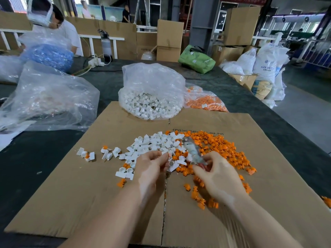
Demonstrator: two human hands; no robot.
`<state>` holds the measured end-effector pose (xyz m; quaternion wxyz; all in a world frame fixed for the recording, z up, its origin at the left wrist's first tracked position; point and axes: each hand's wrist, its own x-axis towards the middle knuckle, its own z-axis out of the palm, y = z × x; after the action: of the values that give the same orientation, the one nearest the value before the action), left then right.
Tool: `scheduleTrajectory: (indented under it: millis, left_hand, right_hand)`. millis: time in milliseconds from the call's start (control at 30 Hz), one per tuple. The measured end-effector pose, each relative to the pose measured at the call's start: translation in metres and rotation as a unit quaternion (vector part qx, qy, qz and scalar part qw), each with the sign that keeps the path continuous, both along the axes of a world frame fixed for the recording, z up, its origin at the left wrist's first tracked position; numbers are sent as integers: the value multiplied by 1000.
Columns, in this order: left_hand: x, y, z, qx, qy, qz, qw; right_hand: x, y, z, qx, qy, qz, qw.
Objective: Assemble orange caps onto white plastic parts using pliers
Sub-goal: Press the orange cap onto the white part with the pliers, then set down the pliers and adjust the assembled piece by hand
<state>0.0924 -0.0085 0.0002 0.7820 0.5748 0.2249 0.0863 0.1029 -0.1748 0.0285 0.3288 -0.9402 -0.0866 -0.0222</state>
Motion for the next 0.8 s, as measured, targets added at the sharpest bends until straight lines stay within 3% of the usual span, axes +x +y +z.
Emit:
scheduleTrajectory:
  millis: [167,300,367,400,533,700,800]
  left_hand:
    - [-6,-1,-10,147,3,-34,989]
    - [-8,-2,-10,196,7,-59,979]
    - [-9,-1,-11,234,7,-76,969]
    - [-9,-1,-11,247,3,-83,965]
    - [-10,-3,-11,247,-22,-104,963]
    - [-17,-1,-11,237,-30,-140,961]
    - [-21,1,-14,303,-61,-166,936]
  right_hand:
    - [21,-18,-16,-213,-82,-77,971]
    - [25,-23,-25,-291,-65,-77,951]
    - [21,-18,-24,-331,-99,-73,936]
    - [18,-13,-24,-313,-137,-53,938]
    - [2,18,-30,-86,-272,123,950]
    - [-5,28,-35,16,-239,150,959]
    - [-7,28,-33,34,-248,151,956]
